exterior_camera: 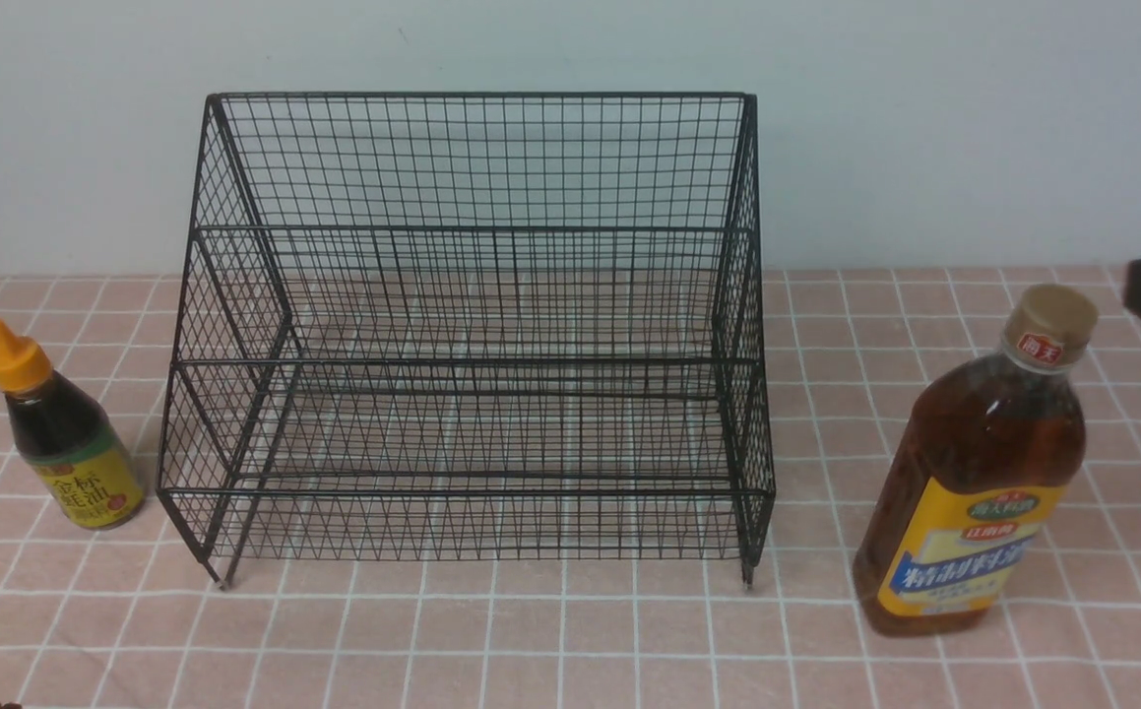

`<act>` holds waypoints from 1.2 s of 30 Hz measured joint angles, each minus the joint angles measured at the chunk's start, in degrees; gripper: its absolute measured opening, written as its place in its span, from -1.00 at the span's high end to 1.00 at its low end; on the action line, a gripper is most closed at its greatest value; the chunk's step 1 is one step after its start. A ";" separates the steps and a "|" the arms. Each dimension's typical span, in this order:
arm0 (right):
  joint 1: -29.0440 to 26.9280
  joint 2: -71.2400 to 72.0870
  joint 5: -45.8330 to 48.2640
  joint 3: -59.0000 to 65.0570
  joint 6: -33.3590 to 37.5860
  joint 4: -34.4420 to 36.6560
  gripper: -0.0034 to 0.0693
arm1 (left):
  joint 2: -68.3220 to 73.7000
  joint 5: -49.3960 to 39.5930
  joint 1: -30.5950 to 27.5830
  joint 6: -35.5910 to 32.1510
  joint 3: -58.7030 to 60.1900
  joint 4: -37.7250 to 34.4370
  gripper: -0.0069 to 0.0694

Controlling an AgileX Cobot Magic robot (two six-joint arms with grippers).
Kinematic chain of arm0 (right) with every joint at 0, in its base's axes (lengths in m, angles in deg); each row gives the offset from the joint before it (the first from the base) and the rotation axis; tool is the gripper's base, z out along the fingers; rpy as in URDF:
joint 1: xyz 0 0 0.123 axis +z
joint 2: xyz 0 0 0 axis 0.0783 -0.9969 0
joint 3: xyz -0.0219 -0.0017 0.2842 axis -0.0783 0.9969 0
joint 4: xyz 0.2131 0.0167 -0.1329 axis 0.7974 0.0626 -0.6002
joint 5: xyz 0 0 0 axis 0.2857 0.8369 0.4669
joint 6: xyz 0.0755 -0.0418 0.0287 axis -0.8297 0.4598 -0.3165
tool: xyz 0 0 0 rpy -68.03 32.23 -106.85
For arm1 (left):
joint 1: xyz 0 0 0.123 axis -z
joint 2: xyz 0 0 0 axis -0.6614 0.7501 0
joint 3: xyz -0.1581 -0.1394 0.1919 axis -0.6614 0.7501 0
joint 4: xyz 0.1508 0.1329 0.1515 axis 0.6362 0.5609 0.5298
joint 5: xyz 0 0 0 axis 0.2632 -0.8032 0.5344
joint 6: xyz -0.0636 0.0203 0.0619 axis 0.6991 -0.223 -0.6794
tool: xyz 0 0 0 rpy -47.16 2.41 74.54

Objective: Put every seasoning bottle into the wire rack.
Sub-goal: Use the right arm to grab the condiment bottle closest to it, then use the right arm to put the condiment bottle back on the shelf

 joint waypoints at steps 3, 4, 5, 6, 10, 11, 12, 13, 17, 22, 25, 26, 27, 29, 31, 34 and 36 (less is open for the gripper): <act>1.59 -3.78 0.11 -1.81 0.22 1.97 -0.52 | 0.00 0.00 0.00 0.00 0.00 0.00 0.86; 1.74 -4.30 0.13 -1.97 0.22 2.68 -0.62 | 0.00 0.00 0.00 0.00 0.00 0.00 0.86; 1.86 -4.64 0.13 -2.02 0.29 2.91 -0.70 | 0.00 0.00 0.00 0.00 0.00 0.00 0.86; 1.99 -4.83 0.13 -2.02 0.31 3.03 -0.75 | 0.00 0.00 0.00 0.00 0.00 0.00 0.86; 3.02 -5.72 0.13 -2.09 0.69 4.01 -0.86 | 0.00 0.00 0.00 0.00 0.00 0.00 0.86; 3.50 -6.25 0.13 -2.08 0.98 4.08 -0.86 | 0.00 0.00 0.00 0.00 0.00 0.00 0.86; 3.67 -6.46 0.13 -2.08 1.09 4.13 -0.86 | 0.00 0.00 0.00 0.00 0.00 0.00 0.86; 4.08 -7.76 0.13 -2.08 1.33 4.20 -0.86 | 0.00 0.00 0.00 0.00 0.00 0.00 0.86; 4.38 -10.18 -0.01 -2.08 1.48 3.45 -0.85 | 0.00 0.00 0.00 0.00 0.00 0.00 0.86; 4.38 -10.81 -1.52 -2.27 1.48 2.99 -0.35 | 0.00 0.00 0.00 0.00 0.00 0.00 0.86; 4.38 -10.81 -1.64 -2.46 1.74 1.87 0.08 | 0.00 0.00 0.00 0.00 0.00 0.00 0.86; 4.38 -10.81 -1.51 -2.51 1.74 1.32 0.05 | 0.00 0.00 0.00 0.00 0.00 0.00 0.86; 4.39 -10.73 -1.51 -2.56 1.68 0.92 0.04 | 0.00 0.00 0.00 0.00 0.00 0.00 0.86; 4.44 -10.48 -1.38 -2.63 1.68 0.17 0.04 | 0.00 0.00 0.00 0.00 0.00 0.00 0.86; 4.44 -10.09 0.21 -3.52 1.62 -0.60 0.05 | 0.00 0.00 0.00 0.00 0.00 0.00 0.86; 4.44 -9.88 4.38 -6.01 1.63 -1.67 0.06 | 0.00 0.00 0.00 0.00 0.00 0.00 0.86; 4.44 -9.88 7.44 -9.54 1.63 -2.29 0.06 | 0.00 0.00 0.00 0.00 0.00 0.00 0.86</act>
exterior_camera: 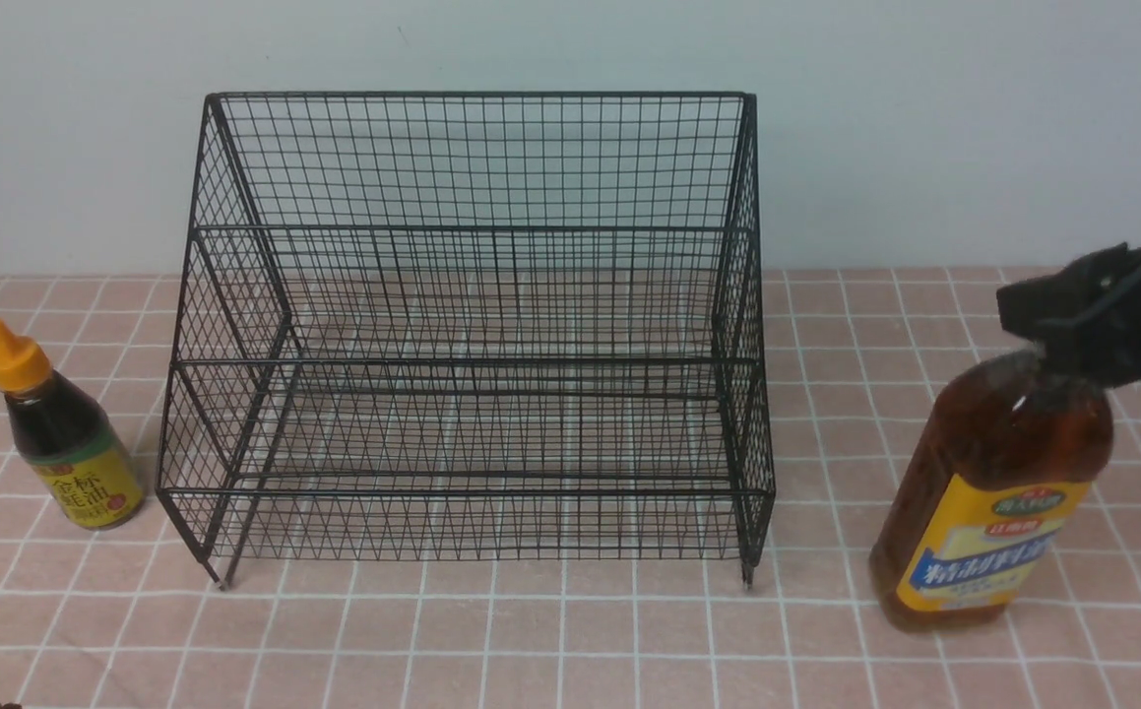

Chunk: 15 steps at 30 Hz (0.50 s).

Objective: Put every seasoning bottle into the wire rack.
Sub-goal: Use the right arm to put the condiment bottle back on the shelf

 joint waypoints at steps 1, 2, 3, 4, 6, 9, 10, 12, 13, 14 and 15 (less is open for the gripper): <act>0.00 0.00 0.72 -1.97 0.05 -0.19 0.06 | 0.00 0.00 0.00 0.00 0.00 0.00 0.86; 0.00 0.00 1.91 -6.23 0.05 -0.18 0.06 | 0.00 0.00 0.00 0.00 0.00 0.00 0.86; 0.00 0.00 2.24 -8.96 0.05 -0.18 0.06 | 0.00 0.00 0.00 0.00 0.00 0.00 0.86; 0.00 0.00 2.29 -11.60 0.05 -0.11 0.06 | 0.00 0.00 0.00 0.00 0.00 0.00 0.86; 0.00 -0.21 2.29 -16.79 0.05 0.38 0.06 | 0.00 0.00 0.00 0.00 0.00 0.00 0.86; 0.00 -1.13 2.35 -21.42 0.27 1.52 0.06 | 0.00 0.00 0.00 0.00 0.00 0.00 0.86; 0.00 -1.82 2.40 -23.06 0.26 2.17 0.06 | 0.00 0.00 0.00 0.00 0.00 0.00 0.86; 0.00 -3.85 2.79 -25.84 0.50 3.67 0.06 | 0.00 0.00 0.00 0.00 0.00 0.00 0.86; 0.00 -4.04 2.80 -26.35 0.67 4.02 0.06 | 0.00 0.00 0.00 0.00 0.00 0.00 0.86; 0.00 -6.16 3.74 -28.44 1.72 6.13 0.06 | 0.00 0.00 0.00 0.00 0.00 0.00 0.86; 0.00 -7.05 4.09 -29.28 2.35 7.33 0.06 | 0.00 0.00 0.00 0.00 0.00 0.00 0.86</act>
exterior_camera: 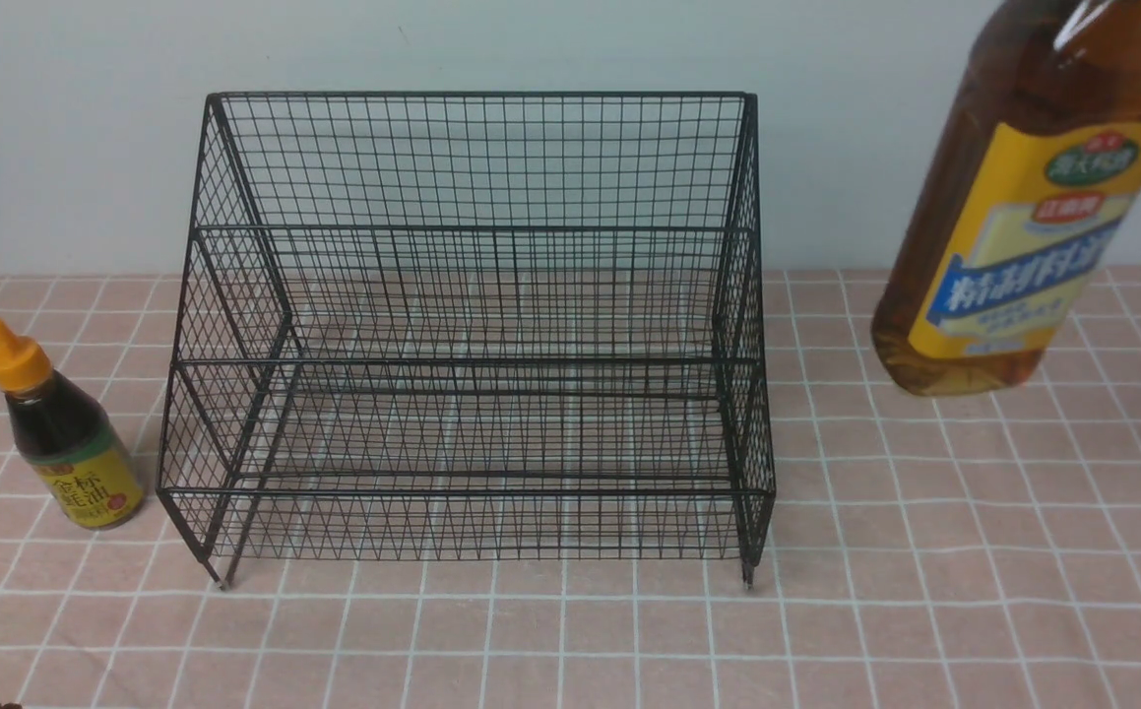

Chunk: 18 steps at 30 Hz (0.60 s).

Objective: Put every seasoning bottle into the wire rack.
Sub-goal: Use the right arm to put the condiment bottle back on the shelf

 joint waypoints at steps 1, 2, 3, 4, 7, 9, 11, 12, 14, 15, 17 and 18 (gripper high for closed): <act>0.06 -0.89 0.22 -1.05 1.03 1.71 0.06 | 0.00 0.00 0.00 0.00 0.00 0.00 0.86; 0.26 -2.22 0.51 -2.12 2.30 3.54 0.06 | 0.00 0.00 0.00 0.00 0.00 0.00 0.86; 0.59 -3.07 0.63 -3.13 3.84 5.27 0.06 | 0.00 0.00 0.00 0.00 0.00 0.00 0.86; 1.09 -4.12 0.63 -4.12 5.58 6.98 0.06 | 0.00 0.00 0.00 0.00 0.00 0.00 0.86; 3.14 -6.71 0.14 -6.19 9.21 10.46 0.06 | 0.00 0.00 0.00 0.00 0.00 0.00 0.86; 4.35 -8.12 -0.49 -7.13 10.38 12.00 0.06 | 0.00 0.00 0.00 0.00 0.00 0.00 0.86; 6.59 -10.80 -2.51 -8.20 10.98 14.09 0.06 | 0.00 0.00 0.00 0.00 0.00 0.00 0.86; 7.71 -12.22 -3.90 -8.48 11.04 14.63 0.06 | 0.00 0.00 0.00 0.00 0.00 0.00 0.86; 8.50 -13.17 -4.84 -8.69 11.12 14.85 0.06 | 0.00 0.00 0.00 0.00 0.00 0.00 0.86; 9.34 -14.31 -5.75 -8.89 11.27 14.98 0.06 | 0.00 0.00 0.00 0.00 0.00 0.00 0.86; 10.76 -16.31 -7.62 -9.67 11.55 14.98 0.06 | 0.00 0.00 0.00 0.00 0.00 0.00 0.86; 11.05 -16.79 -8.20 -9.97 11.62 14.98 0.06 | 0.00 0.00 0.00 0.00 0.00 0.00 0.86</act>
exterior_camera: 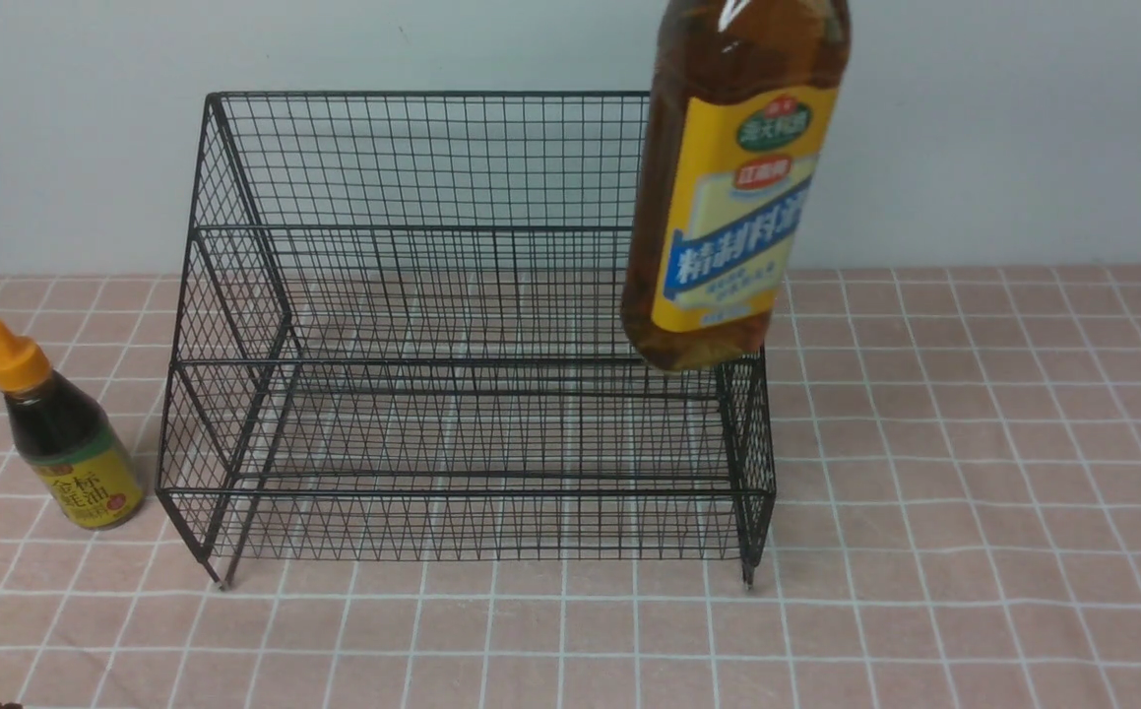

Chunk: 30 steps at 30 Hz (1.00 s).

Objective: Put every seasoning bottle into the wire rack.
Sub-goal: Use the right arm to put the condiment bottle back on the shelf

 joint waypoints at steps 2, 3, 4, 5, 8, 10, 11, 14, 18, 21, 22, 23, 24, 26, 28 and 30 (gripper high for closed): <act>0.68 -1.32 -1.56 -0.76 0.06 0.04 0.06 | 0.00 0.00 0.00 0.00 0.00 0.00 0.86; 0.93 -2.24 -2.91 -1.52 0.06 0.36 0.07 | 0.00 0.00 0.00 0.00 0.00 0.00 0.86; 0.99 -2.36 -3.14 -1.63 0.06 0.43 0.07 | 0.00 0.00 0.00 0.00 0.00 0.00 0.86; 1.03 -3.20 -4.82 -2.39 -0.01 0.75 0.07 | 0.00 0.00 0.05 0.00 0.00 0.00 0.86; 1.03 -4.21 -7.17 -2.79 -0.13 1.07 0.07 | 0.00 0.00 0.05 0.00 0.00 0.00 0.86; 1.03 -4.88 -7.89 -2.91 0.03 0.85 0.07 | 0.00 0.00 0.05 0.00 0.00 0.00 0.86; 1.03 -5.11 -8.01 -2.91 0.09 0.69 0.07 | 0.00 0.00 0.05 0.00 0.00 0.00 0.86; 1.03 -6.46 -8.17 -2.91 0.27 0.59 0.07 | 0.00 0.00 0.05 0.00 0.00 0.00 0.86; 1.03 -7.73 -7.92 -2.91 -0.13 -0.04 0.07 | 0.00 0.00 0.06 0.00 0.00 0.00 0.86; 1.03 -7.95 -7.77 -2.91 -0.86 -0.69 0.07 | 0.00 0.00 0.11 0.00 0.00 0.00 0.86; 1.03 -7.95 -7.73 -2.98 -1.31 -0.88 0.07 | 0.00 0.00 0.11 0.00 0.00 0.00 0.86; 1.03 -7.95 -7.47 -2.98 -1.49 -1.05 0.07 | 0.00 0.00 0.11 0.00 0.00 0.00 0.86; 1.03 -7.95 -7.23 -3.03 -1.57 -1.19 0.07 | 0.00 0.00 0.11 0.00 0.00 0.00 0.86; 1.03 -7.95 -6.12 -3.26 -1.69 -1.65 0.07 | 0.00 0.00 0.11 0.00 0.00 0.00 0.86; 1.03 -7.90 -5.28 -3.43 -1.75 -1.98 0.07 | 0.00 0.00 0.11 0.00 0.00 0.00 0.86; 1.03 -7.67 -3.67 -3.84 -3.38 -3.91 0.07 | 0.00 0.00 0.11 0.00 0.00 0.00 0.86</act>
